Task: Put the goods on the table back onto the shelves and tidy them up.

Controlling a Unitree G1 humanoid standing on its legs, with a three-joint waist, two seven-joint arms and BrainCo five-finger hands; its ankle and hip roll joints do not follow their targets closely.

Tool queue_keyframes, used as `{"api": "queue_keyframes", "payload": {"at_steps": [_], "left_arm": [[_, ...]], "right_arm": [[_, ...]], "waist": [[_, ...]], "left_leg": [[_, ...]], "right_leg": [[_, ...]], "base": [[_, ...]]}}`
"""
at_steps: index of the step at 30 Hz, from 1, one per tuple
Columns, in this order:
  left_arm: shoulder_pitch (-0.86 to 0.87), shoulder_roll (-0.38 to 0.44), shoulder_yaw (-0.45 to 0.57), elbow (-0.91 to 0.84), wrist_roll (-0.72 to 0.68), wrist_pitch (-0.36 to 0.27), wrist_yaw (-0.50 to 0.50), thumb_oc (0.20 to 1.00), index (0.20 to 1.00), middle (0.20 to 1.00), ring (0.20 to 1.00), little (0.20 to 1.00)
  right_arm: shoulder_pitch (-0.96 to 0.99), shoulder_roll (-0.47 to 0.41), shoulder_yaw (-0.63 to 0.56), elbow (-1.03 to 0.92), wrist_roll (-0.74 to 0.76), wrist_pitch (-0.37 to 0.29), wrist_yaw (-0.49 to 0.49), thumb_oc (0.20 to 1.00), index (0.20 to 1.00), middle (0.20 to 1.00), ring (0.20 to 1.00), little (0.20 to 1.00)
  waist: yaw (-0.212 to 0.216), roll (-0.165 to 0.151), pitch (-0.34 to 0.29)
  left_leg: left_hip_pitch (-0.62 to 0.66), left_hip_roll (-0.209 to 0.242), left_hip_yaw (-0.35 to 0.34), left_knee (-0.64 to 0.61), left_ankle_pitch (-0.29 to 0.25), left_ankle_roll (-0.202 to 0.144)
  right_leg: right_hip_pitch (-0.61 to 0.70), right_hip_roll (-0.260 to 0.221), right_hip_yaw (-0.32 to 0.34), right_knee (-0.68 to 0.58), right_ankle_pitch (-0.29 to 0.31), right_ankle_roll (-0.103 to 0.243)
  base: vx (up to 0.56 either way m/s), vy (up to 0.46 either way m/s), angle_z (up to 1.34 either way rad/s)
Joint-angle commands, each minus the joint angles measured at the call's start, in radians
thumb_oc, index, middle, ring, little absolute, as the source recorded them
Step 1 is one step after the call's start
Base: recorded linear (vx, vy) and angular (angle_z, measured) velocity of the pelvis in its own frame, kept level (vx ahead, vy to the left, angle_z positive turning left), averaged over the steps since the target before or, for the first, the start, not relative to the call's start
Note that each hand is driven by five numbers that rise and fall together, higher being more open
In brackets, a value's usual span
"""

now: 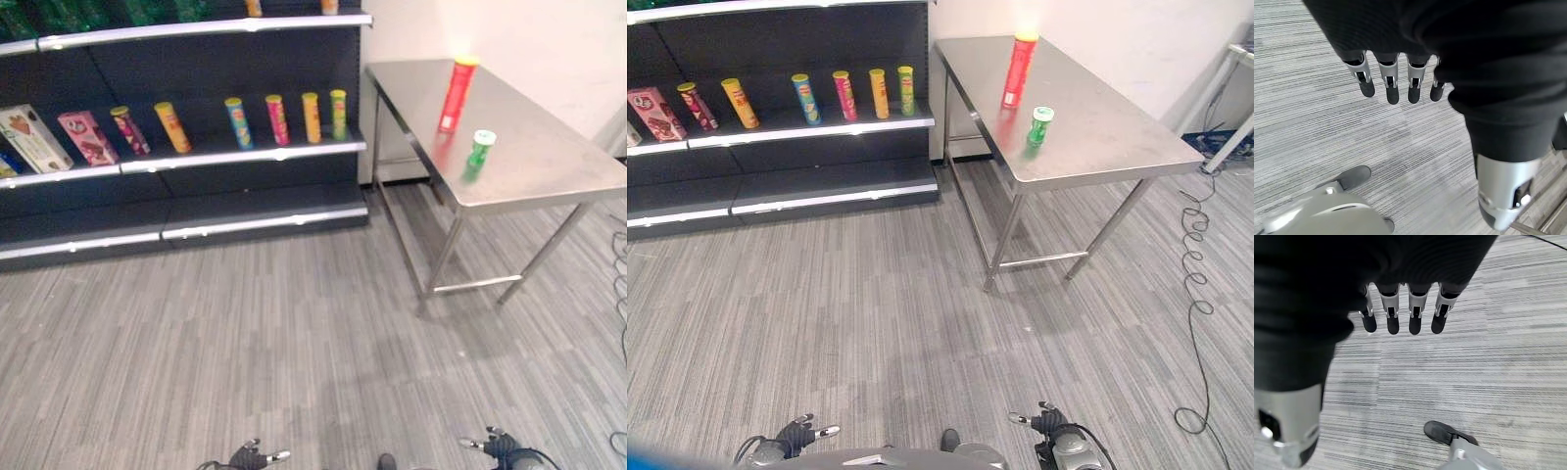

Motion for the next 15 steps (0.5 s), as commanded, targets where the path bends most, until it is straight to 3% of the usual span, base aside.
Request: {"api": "queue_keyframes", "payload": {"at_steps": [1,15], "left_arm": [[-0.06,0.023,0.014,0.042,0.038,-0.018,0.008,1.0,1.0,1.0,1.0,1.0],[-0.065,0.03,0.014,0.043,0.035,-0.016,-0.001,1.0,1.0,1.0,1.0,1.0]], "right_arm": [[-0.044,-0.022,0.042,0.018,-0.048,-0.013,-0.006,1.0,1.0,1.0,1.0,1.0],[-0.054,-0.01,0.049,0.042,-0.055,-0.004,0.001,1.0,1.0,1.0,1.0,1.0]], "waist": [[-0.001,-0.026,0.006],[0.005,-0.019,0.009]], "left_leg": [[-0.002,0.013,0.0,0.011,-0.066,-0.041],[-0.015,-0.011,0.001,0.011,-0.074,-0.019]], "right_leg": [[0.016,-0.103,0.009,0.048,-0.123,0.12],[-0.014,-0.12,0.028,0.061,-0.112,0.135]], "base": [[0.0,0.015,0.14],[0.01,0.036,0.0]]}}
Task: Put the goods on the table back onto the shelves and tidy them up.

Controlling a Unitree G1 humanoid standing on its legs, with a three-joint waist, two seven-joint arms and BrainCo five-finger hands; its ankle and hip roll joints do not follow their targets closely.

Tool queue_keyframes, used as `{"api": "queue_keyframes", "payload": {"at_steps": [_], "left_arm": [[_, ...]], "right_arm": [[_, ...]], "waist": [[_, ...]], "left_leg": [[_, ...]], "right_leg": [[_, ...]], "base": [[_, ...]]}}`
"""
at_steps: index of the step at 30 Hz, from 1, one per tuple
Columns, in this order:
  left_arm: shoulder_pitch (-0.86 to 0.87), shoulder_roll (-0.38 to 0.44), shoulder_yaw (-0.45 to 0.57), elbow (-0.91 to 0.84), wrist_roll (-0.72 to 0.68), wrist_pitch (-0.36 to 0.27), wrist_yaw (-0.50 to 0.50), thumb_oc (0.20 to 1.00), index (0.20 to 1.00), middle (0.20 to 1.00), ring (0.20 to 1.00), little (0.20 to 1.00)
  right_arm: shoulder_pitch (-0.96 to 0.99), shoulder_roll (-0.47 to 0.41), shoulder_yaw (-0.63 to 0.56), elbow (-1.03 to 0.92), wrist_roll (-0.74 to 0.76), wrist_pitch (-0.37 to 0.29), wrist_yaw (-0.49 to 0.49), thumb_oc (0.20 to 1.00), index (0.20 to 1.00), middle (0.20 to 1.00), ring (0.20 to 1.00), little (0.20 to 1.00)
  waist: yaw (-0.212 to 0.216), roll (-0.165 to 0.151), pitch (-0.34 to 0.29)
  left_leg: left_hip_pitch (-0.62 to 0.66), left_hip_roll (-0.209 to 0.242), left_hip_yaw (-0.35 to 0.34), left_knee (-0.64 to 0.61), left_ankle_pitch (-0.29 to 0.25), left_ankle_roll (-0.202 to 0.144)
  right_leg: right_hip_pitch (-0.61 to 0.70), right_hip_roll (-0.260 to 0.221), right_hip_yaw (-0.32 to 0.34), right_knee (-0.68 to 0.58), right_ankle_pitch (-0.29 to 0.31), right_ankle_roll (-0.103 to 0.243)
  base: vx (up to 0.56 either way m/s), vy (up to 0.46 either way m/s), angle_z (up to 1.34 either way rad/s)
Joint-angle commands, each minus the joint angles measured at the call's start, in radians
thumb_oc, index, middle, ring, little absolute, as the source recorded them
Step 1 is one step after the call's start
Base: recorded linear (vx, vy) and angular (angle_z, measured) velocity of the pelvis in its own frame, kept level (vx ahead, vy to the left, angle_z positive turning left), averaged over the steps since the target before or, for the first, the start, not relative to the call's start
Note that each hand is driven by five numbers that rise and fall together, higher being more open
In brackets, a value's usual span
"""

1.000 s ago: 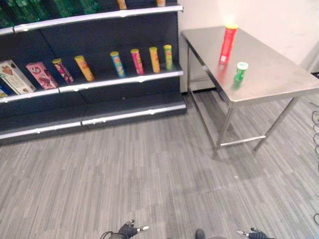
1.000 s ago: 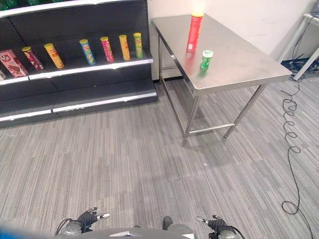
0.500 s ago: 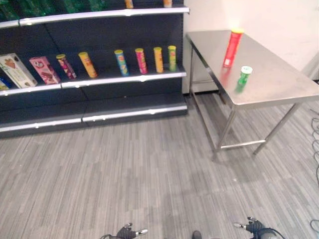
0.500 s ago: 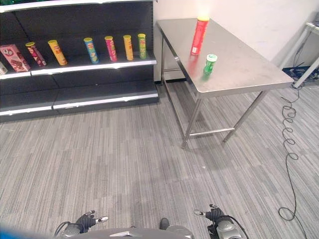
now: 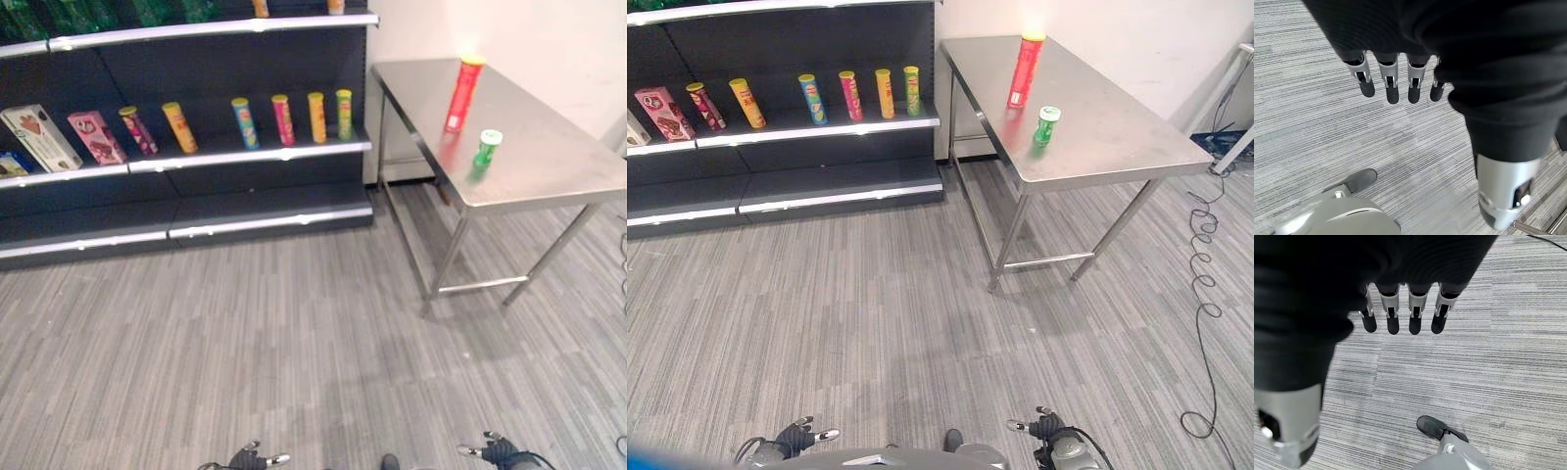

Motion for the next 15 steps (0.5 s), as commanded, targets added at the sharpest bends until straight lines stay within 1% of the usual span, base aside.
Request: {"api": "queue_keyframes", "payload": {"at_steps": [1,4,7,9,10,11,12,13,14,15], "left_arm": [[-0.064,0.03,0.015,0.044,0.003,-0.015,0.0,1.0,1.0,1.0,1.0,1.0],[-0.066,0.033,0.017,0.045,-0.001,-0.014,0.001,1.0,1.0,1.0,1.0,1.0],[-0.071,0.038,0.021,0.041,-0.011,-0.016,0.003,1.0,1.0,1.0,1.0,1.0],[-0.08,0.043,0.023,0.036,-0.019,-0.016,0.004,1.0,1.0,1.0,1.0,1.0],[-0.084,0.046,0.02,0.028,-0.015,-0.014,0.003,1.0,1.0,1.0,1.0,1.0],[-0.085,0.046,0.02,0.028,-0.015,-0.014,0.003,1.0,1.0,1.0,1.0,1.0],[-0.091,0.048,0.01,0.021,-0.005,-0.01,0.002,1.0,1.0,1.0,1.0,1.0],[-0.096,0.048,0.005,0.018,-0.003,-0.011,0.001,1.0,1.0,1.0,1.0,1.0],[-0.099,0.047,0.001,0.016,-0.003,-0.011,0.0,1.0,1.0,1.0,1.0,1.0],[-0.105,0.048,-0.004,0.007,-0.004,-0.013,0.0,1.0,1.0,1.0,1.0,1.0]], "right_arm": [[-0.06,-0.011,0.019,0.022,-0.02,-0.007,-0.003,1.0,1.0,1.0,1.0,1.0],[-0.066,-0.009,0.022,0.022,-0.023,-0.005,-0.001,1.0,1.0,1.0,1.0,1.0],[-0.077,-0.006,0.027,0.023,-0.021,-0.005,0.0,1.0,1.0,1.0,1.0,1.0],[-0.085,-0.003,0.031,0.018,-0.018,-0.005,0.0,1.0,1.0,1.0,1.0,1.0],[-0.085,-0.003,0.032,0.009,-0.017,-0.005,0.002,1.0,1.0,1.0,1.0,1.0],[-0.085,-0.003,0.032,0.009,-0.017,-0.005,0.003,1.0,1.0,1.0,1.0,1.0],[-0.08,-0.006,0.032,0.0,-0.015,-0.006,0.003,1.0,1.0,1.0,1.0,1.0],[-0.075,-0.006,0.03,-0.002,-0.01,-0.007,0.003,1.0,1.0,1.0,1.0,1.0],[-0.069,-0.003,0.027,0.0,-0.005,-0.007,0.001,1.0,1.0,1.0,1.0,1.0],[-0.063,-0.003,0.024,0.001,0.002,-0.006,0.001,1.0,1.0,1.0,1.0,1.0]], "waist": [[0.008,-0.028,0.015],[0.011,-0.031,0.02],[0.016,-0.032,0.029],[0.019,-0.032,0.044],[0.013,-0.028,0.061],[0.014,-0.029,0.06],[0.002,-0.024,0.078],[-0.004,-0.022,0.087],[-0.011,-0.017,0.096],[-0.027,-0.01,0.1]], "left_leg": [[-0.006,-0.007,0.006,0.012,-0.077,-0.02],[-0.02,-0.016,0.007,0.022,-0.08,-0.01],[-0.041,-0.027,0.007,0.04,-0.089,0.006],[-0.057,-0.034,0.007,0.059,-0.097,0.022],[-0.051,-0.042,0.004,0.067,-0.106,0.037],[-0.052,-0.043,0.006,0.067,-0.106,0.038],[-0.031,-0.051,0.002,0.066,-0.113,0.054],[-0.019,-0.052,0.002,0.061,-0.116,0.059],[-0.007,-0.049,-0.002,0.059,-0.122,0.061],[0.012,-0.047,-0.011,0.052,-0.129,0.058]], "right_leg": [[-0.002,-0.116,0.032,0.061,-0.109,0.13],[-0.019,-0.124,0.039,0.073,-0.106,0.137],[-0.065,-0.132,0.057,0.133,-0.112,0.146],[-0.118,-0.135,0.068,0.23,-0.125,0.156],[-0.169,-0.142,0.079,0.343,-0.114,0.165],[-0.173,-0.143,0.081,0.348,-0.116,0.165],[-0.229,-0.148,0.092,0.472,-0.074,0.162],[-0.263,-0.145,0.101,0.534,-0.057,0.16],[-0.294,-0.138,0.107,0.577,-0.055,0.154],[-0.346,-0.114,0.112,0.569,-0.062,0.139]], "base": [[0.01,0.06,-0.07],[0.0,0.065,-0.06],[-0.01,0.081,-0.15],[-0.02,0.12,-0.13],[0.01,0.117,-0.15],[0.05,0.178,-0.32],[0.05,0.13,-0.2],[0.1,0.164,-0.26],[0.16,0.106,0.12],[0.22,0.064,-0.01]]}}
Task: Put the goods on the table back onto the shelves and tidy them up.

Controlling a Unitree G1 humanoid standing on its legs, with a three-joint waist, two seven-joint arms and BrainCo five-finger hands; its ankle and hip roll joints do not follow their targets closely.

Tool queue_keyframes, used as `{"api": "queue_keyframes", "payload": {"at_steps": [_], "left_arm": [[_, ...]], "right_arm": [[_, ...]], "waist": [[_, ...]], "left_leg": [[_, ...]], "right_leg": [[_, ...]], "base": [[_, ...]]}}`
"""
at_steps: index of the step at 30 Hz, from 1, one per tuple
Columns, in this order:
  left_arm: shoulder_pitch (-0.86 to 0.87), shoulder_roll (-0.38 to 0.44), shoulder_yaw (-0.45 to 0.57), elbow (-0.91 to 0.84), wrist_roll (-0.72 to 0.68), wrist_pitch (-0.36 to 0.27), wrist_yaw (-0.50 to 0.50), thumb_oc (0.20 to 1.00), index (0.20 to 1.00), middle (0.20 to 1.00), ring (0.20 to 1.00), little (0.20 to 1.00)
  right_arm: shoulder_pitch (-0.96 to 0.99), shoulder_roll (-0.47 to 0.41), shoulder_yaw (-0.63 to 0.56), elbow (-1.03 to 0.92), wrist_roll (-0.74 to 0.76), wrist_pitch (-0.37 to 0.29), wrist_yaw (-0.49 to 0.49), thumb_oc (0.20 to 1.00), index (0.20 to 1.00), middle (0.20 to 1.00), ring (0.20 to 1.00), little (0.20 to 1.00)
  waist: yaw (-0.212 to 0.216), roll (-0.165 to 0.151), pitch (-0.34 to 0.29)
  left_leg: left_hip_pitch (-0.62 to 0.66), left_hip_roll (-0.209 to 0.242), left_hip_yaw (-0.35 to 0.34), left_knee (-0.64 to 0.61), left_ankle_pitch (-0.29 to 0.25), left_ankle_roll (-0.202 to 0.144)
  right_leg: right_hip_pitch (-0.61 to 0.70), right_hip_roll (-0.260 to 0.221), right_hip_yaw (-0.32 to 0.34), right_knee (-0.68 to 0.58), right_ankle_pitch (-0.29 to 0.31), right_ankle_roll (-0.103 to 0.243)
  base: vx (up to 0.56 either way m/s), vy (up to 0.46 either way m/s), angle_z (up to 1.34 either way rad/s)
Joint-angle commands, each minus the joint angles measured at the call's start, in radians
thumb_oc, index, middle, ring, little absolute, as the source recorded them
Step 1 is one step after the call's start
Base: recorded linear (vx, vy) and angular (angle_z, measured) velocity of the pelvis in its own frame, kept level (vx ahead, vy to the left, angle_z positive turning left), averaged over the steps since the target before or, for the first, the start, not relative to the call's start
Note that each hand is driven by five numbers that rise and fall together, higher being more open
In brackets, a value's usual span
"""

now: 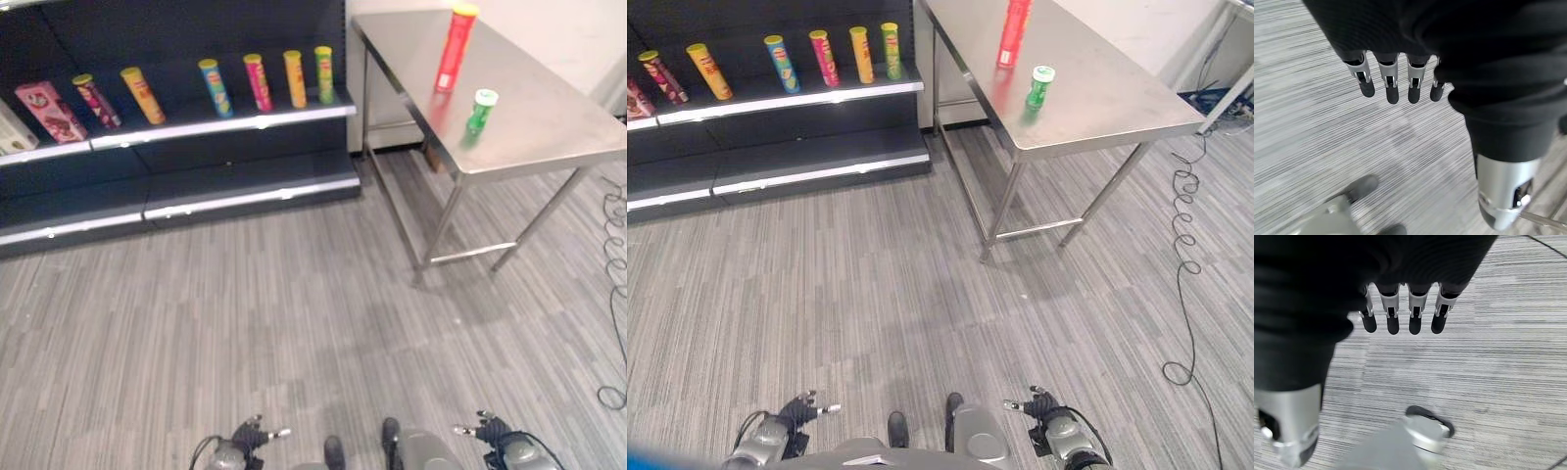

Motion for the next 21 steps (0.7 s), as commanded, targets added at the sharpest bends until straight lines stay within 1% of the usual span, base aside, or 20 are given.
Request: {"api": "queue_keyframes", "payload": {"at_steps": [1,2,3,4,5,6,7,8,9,10,11,12,13,17,18,19,21], "left_arm": [[-0.006,0.032,0.004,0.001,-0.006,-0.017,0.0,1.0,1.0,1.0,1.0,1.0],[-0.006,0.032,0.004,0.001,-0.006,-0.017,0.0,1.0,1.0,1.0,1.0,1.0],[-0.016,0.034,0.001,-0.008,-0.009,-0.019,0.003,1.0,1.0,1.0,1.0,1.0],[-0.016,0.034,0.001,-0.008,-0.009,-0.019,0.003,1.0,1.0,1.0,1.0,1.0],[-0.024,0.034,-0.005,-0.013,-0.008,-0.019,0.004,1.0,1.0,1.0,1.0,1.0],[-0.026,0.03,-0.005,-0.012,0.0,-0.021,0.0,1.0,1.0,1.0,1.0,1.0],[-0.023,0.027,-0.007,-0.012,0.003,-0.02,-0.002,1.0,1.0,1.0,1.0,1.0],[-0.023,0.023,-0.014,-0.008,0.011,-0.023,-0.004,1.0,1.0,1.0,1.0,1.0],[-0.019,0.02,-0.015,-0.006,0.014,-0.023,-0.004,1.0,1.0,1.0,1.0,1.0],[-0.014,0.016,-0.017,-0.005,0.018,-0.022,-0.005,1.0,1.0,1.0,1.0,1.0],[-0.014,0.016,-0.017,-0.005,0.018,-0.022,-0.005,1.0,1.0,1.0,1.0,1.0],[-0.011,0.009,-0.014,0.003,0.014,-0.022,-0.007,1.0,1.0,1.0,1.0,1.0],[-0.012,0.003,-0.022,0.008,0.014,-0.02,-0.006,1.0,1.0,1.0,1.0,1.0],[-0.013,0.002,-0.031,0.006,0.012,-0.018,-0.011,1.0,1.0,1.0,1.0,1.0],[-0.013,0.001,-0.031,0.006,0.012,-0.018,-0.011,1.0,1.0,1.0,1.0,1.0],[-0.015,0.0,-0.033,0.007,0.01,-0.017,-0.01,1.0,1.0,1.0,1.0,1.0],[-0.016,0.002,-0.029,0.004,-0.002,-0.015,-0.015,1.0,1.0,1.0,1.0,1.0]], "right_arm": [[-0.005,-0.004,0.019,0.005,0.007,-0.011,-0.003,1.0,1.0,1.0,1.0,1.0],[-0.005,-0.005,0.019,0.005,0.007,-0.011,-0.003,1.0,1.0,1.0,1.0,1.0],[-0.004,-0.008,0.012,0.016,0.012,-0.009,-0.004,1.0,1.0,1.0,1.0,1.0],[-0.004,-0.008,0.012,0.016,0.012,-0.009,-0.004,1.0,1.0,1.0,1.0,1.0],[0.002,-0.007,0.005,0.029,0.017,-0.007,-0.005,1.0,1.0,1.0,1.0,1.0],[0.014,-0.008,-0.009,0.043,0.009,-0.003,-0.006,1.0,1.0,1.0,1.0,1.0],[0.02,-0.01,-0.011,0.043,0.005,-0.001,-0.005,1.0,1.0,1.0,1.0,1.0],[0.04,-0.019,-0.018,0.042,0.004,-0.005,-0.005,1.0,1.0,1.0,1.0,1.0],[0.044,-0.022,-0.02,0.044,0.005,-0.006,-0.004,1.0,1.0,1.0,1.0,1.0],[0.051,-0.028,-0.024,0.044,0.007,-0.006,-0.001,1.0,1.0,1.0,1.0,1.0],[0.051,-0.028,-0.024,0.044,0.007,-0.006,-0.001,1.0,1.0,1.0,1.0,1.0],[0.058,-0.034,-0.03,0.049,0.007,-0.009,0.0,1.0,1.0,1.0,1.0,1.0],[0.055,-0.045,-0.032,0.056,0.01,-0.008,-0.001,1.0,1.0,1.0,1.0,1.0],[0.054,-0.072,-0.04,0.038,0.021,-0.013,-0.002,1.0,1.0,1.0,1.0,1.0],[0.054,-0.072,-0.04,0.038,0.021,-0.013,-0.002,1.0,1.0,1.0,1.0,1.0],[0.051,-0.078,-0.04,0.037,0.026,-0.015,-0.003,1.0,1.0,1.0,1.0,1.0],[0.051,-0.083,-0.044,0.029,0.037,-0.017,-0.004,1.0,1.0,1.0,1.0,1.0]], "waist": [[-0.032,-0.016,0.001],[-0.033,-0.014,0.004],[-0.052,-0.022,0.008],[-0.052,-0.022,0.008],[-0.071,-0.033,0.01],[-0.099,-0.04,0.008],[-0.103,-0.038,0.007],[-0.111,-0.039,-0.006],[-0.111,-0.043,-0.014],[-0.116,-0.038,-0.029],[-0.116,-0.038,-0.029],[-0.122,-0.033,-0.045],[-0.121,-0.021,-0.057],[-0.126,-0.003,-0.083],[-0.127,-0.002,-0.083],[-0.129,0.005,-0.084],[-0.132,0.004,-0.089]], "left_leg": [[0.052,-0.018,-0.06,0.046,-0.143,-0.018],[0.057,-0.016,-0.062,0.045,-0.145,-0.018],[0.085,-0.029,-0.081,0.033,-0.16,-0.024],[0.085,-0.029,-0.081,0.033,-0.16,-0.024],[0.111,-0.044,-0.105,0.028,-0.18,-0.028],[0.169,-0.053,-0.133,0.011,-0.204,-0.043],[0.181,-0.053,-0.14,0.01,-0.212,-0.045],[0.207,-0.057,-0.166,0.01,-0.237,-0.045],[0.217,-0.058,-0.174,0.01,-0.246,-0.044],[0.23,-0.047,-0.183,0.01,-0.26,-0.05],[0.231,-0.047,-0.183,0.01,-0.26,-0.05],[0.244,-0.035,-0.185,0.01,-0.266,-0.059],[0.236,-0.011,-0.191,0.037,-0.251,-0.079],[0.212,0.029,-0.193,0.138,-0.18,-0.138],[0.211,0.03,-0.193,0.139,-0.181,-0.138],[0.201,0.047,-0.188,0.188,-0.153,-0.164],[0.167,0.066,-0.174,0.3,-0.09,-0.207]], "right_leg": [[0.015,-0.015,0.063,-0.122,0.024,0.029],[0.021,-0.013,0.06,-0.124,0.023,0.028],[0.011,0.014,0.057,-0.271,0.054,0.034],[0.012,0.014,0.057,-0.272,0.054,0.034],[-0.006,0.03,0.056,-0.424,0.106,0.05],[-0.043,0.047,0.009,-0.565,0.154,0.078],[-0.041,0.045,-0.013,-0.571,0.154,0.078],[-0.018,0.041,-0.026,-0.582,0.163,0.062],[-0.009,0.042,-0.025,-0.572,0.183,0.046],[0.007,0.05,-0.03,-0.58,0.187,0.039],[0.007,0.05,-0.03,-0.58,0.187,0.039],[0.008,0.058,-0.032,-0.559,0.187,0.026],[0.021,0.066,-0.047,-0.547,0.179,0.016],[0.058,0.092,-0.068,-0.541,0.139,-0.014],[0.059,0.093,-0.069,-0.541,0.138,-0.014],[0.082,0.106,-0.07,-0.545,0.12,-0.027],[0.129,0.117,-0.069,-0.564,0.089,-0.052]], "base": [[0.18,0.029,0.06],[0.24,-0.024,0.0],[0.15,-0.024,0.12],[0.32,-0.055,0.11],[0.52,-0.084,0.09],[0.59,-0.092,0.27],[0.63,-0.125,0.65],[0.41,-0.123,0.73],[0.45,-0.162,0.77],[0.23,-0.097,0.7],[0.29,-0.13,0.79],[0.32,-0.17,0.62],[0.41,-0.224,0.38],[0.26,-0.15,0.34],[0.17,-0.101,0.19],[0.18,-0.11,0.2],[0.25,-0.155,0.22]]}}
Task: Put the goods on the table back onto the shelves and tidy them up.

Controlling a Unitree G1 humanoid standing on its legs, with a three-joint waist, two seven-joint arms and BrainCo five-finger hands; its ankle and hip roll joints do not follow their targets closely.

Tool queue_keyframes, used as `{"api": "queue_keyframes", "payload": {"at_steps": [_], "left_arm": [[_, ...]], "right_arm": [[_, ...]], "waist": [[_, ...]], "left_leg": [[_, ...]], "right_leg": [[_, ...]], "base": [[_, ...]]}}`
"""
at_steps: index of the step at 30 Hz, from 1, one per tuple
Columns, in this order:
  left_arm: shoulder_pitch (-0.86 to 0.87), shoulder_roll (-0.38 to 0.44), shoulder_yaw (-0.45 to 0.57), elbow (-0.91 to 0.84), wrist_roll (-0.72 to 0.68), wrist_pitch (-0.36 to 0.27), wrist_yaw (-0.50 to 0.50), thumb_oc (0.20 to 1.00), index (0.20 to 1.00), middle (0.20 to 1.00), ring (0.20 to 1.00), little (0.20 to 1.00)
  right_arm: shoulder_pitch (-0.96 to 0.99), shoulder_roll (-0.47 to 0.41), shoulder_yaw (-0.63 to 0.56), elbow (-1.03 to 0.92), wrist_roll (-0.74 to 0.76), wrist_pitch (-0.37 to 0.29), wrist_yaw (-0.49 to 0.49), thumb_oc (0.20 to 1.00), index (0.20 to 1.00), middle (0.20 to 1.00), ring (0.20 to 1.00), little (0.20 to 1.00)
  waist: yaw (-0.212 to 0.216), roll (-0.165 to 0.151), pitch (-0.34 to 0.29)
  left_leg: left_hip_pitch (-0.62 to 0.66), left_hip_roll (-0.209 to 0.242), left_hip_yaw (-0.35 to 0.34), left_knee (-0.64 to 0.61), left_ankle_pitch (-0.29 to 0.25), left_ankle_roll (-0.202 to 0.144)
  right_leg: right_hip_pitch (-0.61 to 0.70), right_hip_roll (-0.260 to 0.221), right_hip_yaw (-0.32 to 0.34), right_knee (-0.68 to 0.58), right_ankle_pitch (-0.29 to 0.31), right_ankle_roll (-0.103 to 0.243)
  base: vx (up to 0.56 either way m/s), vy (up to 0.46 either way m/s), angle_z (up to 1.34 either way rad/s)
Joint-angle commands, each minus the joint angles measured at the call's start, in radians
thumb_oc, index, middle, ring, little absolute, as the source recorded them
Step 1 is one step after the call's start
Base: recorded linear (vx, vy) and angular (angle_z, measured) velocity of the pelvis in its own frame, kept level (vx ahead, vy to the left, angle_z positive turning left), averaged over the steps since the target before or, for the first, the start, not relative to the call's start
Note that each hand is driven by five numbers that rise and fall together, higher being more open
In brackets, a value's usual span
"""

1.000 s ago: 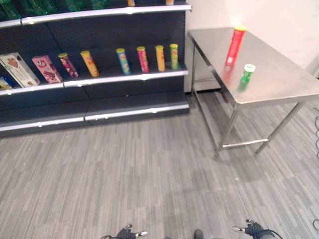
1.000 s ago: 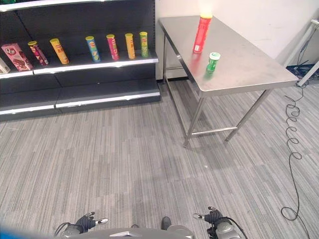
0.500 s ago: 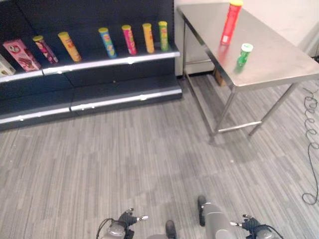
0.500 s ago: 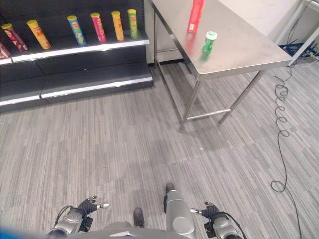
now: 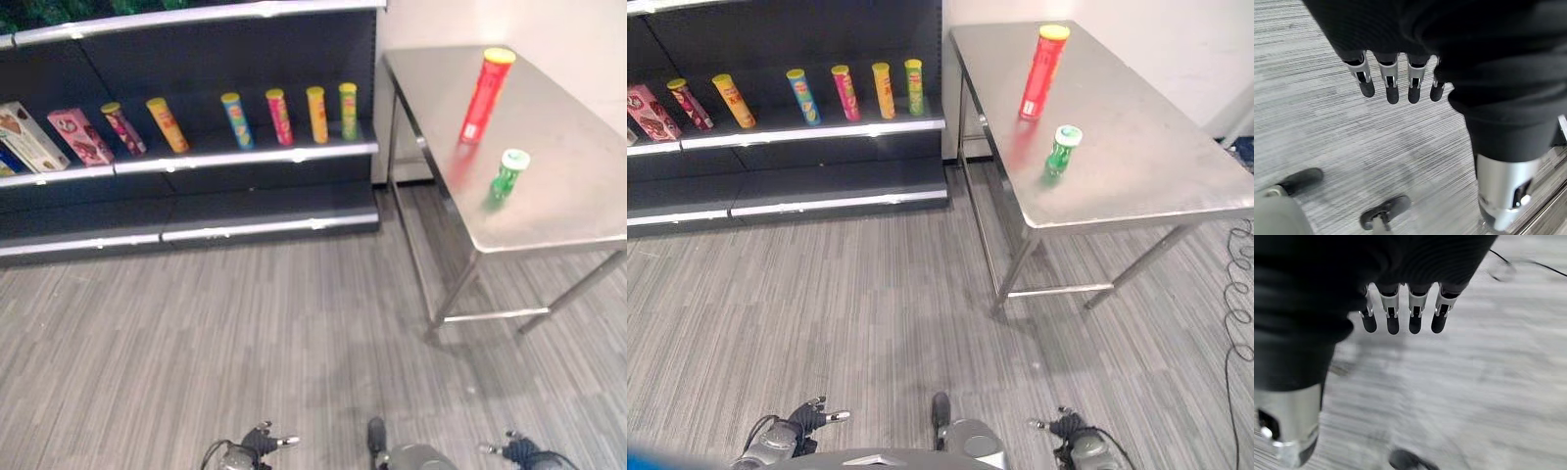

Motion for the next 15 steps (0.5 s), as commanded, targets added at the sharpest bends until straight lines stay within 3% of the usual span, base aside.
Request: {"api": "queue_keyframes", "payload": {"at_steps": [1,3,5,7,8,9,10,12,14,15], "left_arm": [[-0.043,0.039,-0.002,-0.026,-0.006,-0.014,-0.006,1.0,1.0,1.0,1.0,1.0],[-0.048,0.043,-0.005,-0.037,-0.015,-0.012,-0.008,1.0,1.0,1.0,1.0,1.0],[-0.054,0.046,-0.009,-0.05,-0.019,-0.008,-0.004,1.0,1.0,1.0,1.0,1.0],[-0.052,0.042,-0.007,-0.041,-0.023,-0.006,0.001,1.0,1.0,1.0,1.0,1.0],[-0.052,0.041,-0.007,-0.041,-0.023,-0.006,0.001,1.0,1.0,1.0,1.0,1.0],[-0.051,0.04,-0.002,-0.038,-0.035,-0.008,0.0,1.0,1.0,1.0,1.0,1.0],[-0.045,0.038,0.008,-0.027,-0.036,-0.005,0.001,1.0,1.0,1.0,1.0,1.0],[-0.038,0.037,0.019,-0.018,-0.051,-0.005,-0.002,1.0,1.0,1.0,1.0,1.0],[-0.029,0.034,0.034,-0.016,-0.081,-0.006,-0.001,1.0,1.0,1.0,1.0,1.0],[-0.022,0.034,0.043,-0.02,-0.098,-0.013,0.0,1.0,1.0,1.0,1.0,1.0]], "right_arm": [[0.008,0.014,-0.004,0.006,0.039,-0.006,-0.005,1.0,1.0,1.0,1.0,1.0],[0.009,0.011,0.0,-0.001,0.044,-0.007,-0.008,1.0,1.0,1.0,1.0,1.0],[0.003,0.01,0.005,0.006,0.047,-0.003,-0.013,1.0,1.0,1.0,1.0,1.0],[-0.006,0.014,0.01,0.042,0.045,0.004,-0.016,1.0,1.0,1.0,1.0,1.0],[-0.006,0.014,0.01,0.043,0.045,0.004,-0.016,1.0,1.0,1.0,1.0,1.0],[-0.009,0.016,0.01,0.053,0.045,0.004,-0.017,1.0,1.0,1.0,1.0,1.0],[-0.008,0.019,0.015,0.066,0.037,0.005,-0.017,1.0,1.0,1.0,1.0,1.0],[-0.005,0.023,0.017,0.067,0.033,0.006,-0.015,1.0,1.0,1.0,1.0,1.0],[0.0,0.028,0.016,0.065,0.031,0.006,-0.02,1.0,1.0,1.0,1.0,1.0],[0.001,0.029,0.017,0.061,0.027,0.003,-0.027,1.0,1.0,1.0,1.0,1.0]], "waist": [[-0.026,-0.016,0.03],[-0.02,-0.035,0.047],[-0.007,-0.052,0.073],[0.01,-0.063,0.083],[0.011,-0.061,0.084],[0.023,-0.068,0.089],[0.043,-0.08,0.098],[0.052,-0.091,0.1],[0.073,-0.096,0.11],[0.094,-0.082,0.114]], "left_leg": [[0.0,-0.073,0.026,0.172,0.078,-0.033],[-0.079,-0.064,0.041,0.357,0.161,-0.052],[-0.141,-0.058,0.061,0.493,0.209,-0.041],[-0.196,-0.021,0.132,0.51,0.184,-0.015],[-0.196,-0.019,0.133,0.513,0.181,-0.015],[-0.225,-0.003,0.159,0.488,0.144,0.001],[-0.262,0.002,0.177,0.395,0.058,0.026],[-0.31,-0.003,0.174,0.338,0.051,0.027],[-0.354,-0.005,0.143,0.184,0.08,0.02],[-0.373,-0.005,0.086,0.041,0.166,0.003]], "right_leg": [[-0.069,-0.025,0.056,-0.008,-0.017,0.047],[-0.018,-0.026,0.068,-0.02,-0.04,0.018],[0.025,-0.029,0.076,-0.026,-0.053,-0.002],[0.07,-0.036,0.072,-0.031,-0.084,-0.007],[0.071,-0.034,0.073,-0.031,-0.084,-0.007],[0.088,-0.044,0.069,-0.032,-0.094,-0.003],[0.12,-0.057,0.076,-0.036,-0.105,0.013],[0.13,-0.072,0.079,-0.039,-0.112,0.022],[0.157,-0.079,0.096,-0.045,-0.124,0.033],[0.184,-0.069,0.115,-0.05,-0.138,0.04]], "base": [[0.21,-0.147,0.24],[0.16,-0.145,0.09],[0.11,-0.124,-0.07],[0.16,-0.097,-0.14],[0.15,-0.053,-0.15],[0.17,0.006,-0.07],[0.17,0.003,0.11],[0.13,0.03,0.1],[0.2,0.09,-0.03],[0.31,0.145,-0.13]]}}
